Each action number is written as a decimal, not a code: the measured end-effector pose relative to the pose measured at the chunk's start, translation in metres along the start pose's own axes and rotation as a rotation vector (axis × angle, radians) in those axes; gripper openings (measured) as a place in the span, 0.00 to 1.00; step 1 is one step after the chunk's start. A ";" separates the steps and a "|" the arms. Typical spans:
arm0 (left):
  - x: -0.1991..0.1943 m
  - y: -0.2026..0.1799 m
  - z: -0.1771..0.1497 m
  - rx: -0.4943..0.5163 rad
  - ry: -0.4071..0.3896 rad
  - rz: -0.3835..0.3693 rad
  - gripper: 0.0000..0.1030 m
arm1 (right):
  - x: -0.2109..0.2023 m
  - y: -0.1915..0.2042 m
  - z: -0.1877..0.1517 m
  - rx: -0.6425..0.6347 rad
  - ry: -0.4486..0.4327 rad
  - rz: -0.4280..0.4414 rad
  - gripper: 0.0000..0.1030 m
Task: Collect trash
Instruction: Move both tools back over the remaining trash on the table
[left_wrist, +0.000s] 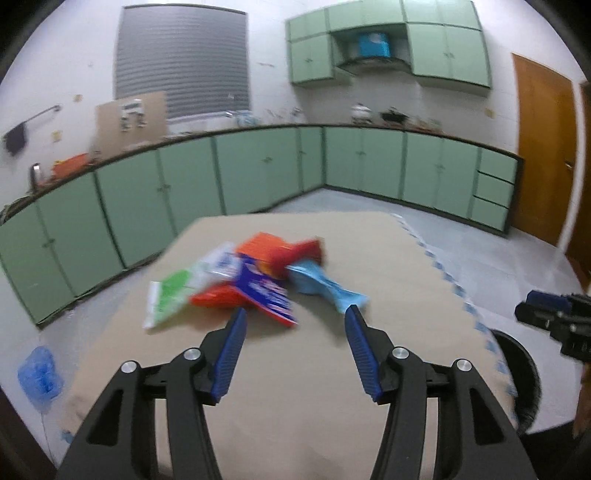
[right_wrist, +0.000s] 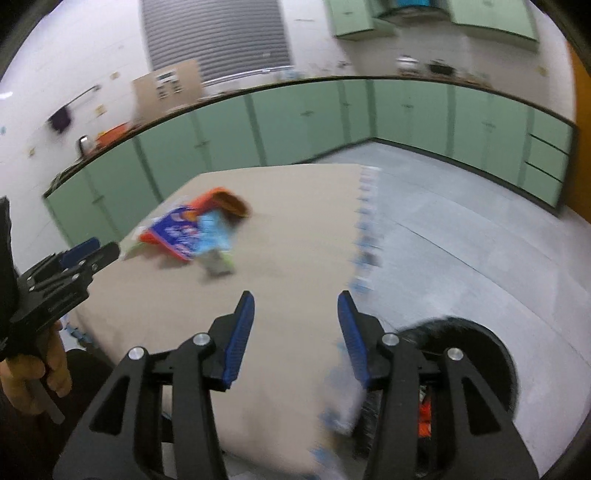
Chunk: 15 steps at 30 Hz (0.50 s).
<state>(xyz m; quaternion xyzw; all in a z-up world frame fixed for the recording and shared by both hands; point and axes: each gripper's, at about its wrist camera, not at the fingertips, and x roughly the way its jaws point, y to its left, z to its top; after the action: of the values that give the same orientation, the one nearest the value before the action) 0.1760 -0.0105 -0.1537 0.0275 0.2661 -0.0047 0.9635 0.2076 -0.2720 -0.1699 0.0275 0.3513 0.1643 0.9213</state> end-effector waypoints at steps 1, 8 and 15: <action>0.001 0.007 0.001 -0.007 -0.012 0.008 0.54 | 0.008 0.011 0.004 -0.019 -0.002 0.013 0.49; 0.026 0.030 0.002 -0.025 -0.011 0.010 0.57 | 0.048 0.055 0.019 -0.081 0.018 0.059 0.52; 0.047 0.049 -0.010 -0.047 0.032 0.010 0.57 | 0.084 0.075 0.029 -0.109 0.038 0.063 0.55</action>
<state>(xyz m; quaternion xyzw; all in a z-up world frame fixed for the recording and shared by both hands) 0.2123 0.0396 -0.1835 0.0063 0.2813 0.0068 0.9596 0.2645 -0.1725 -0.1892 -0.0150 0.3581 0.2127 0.9090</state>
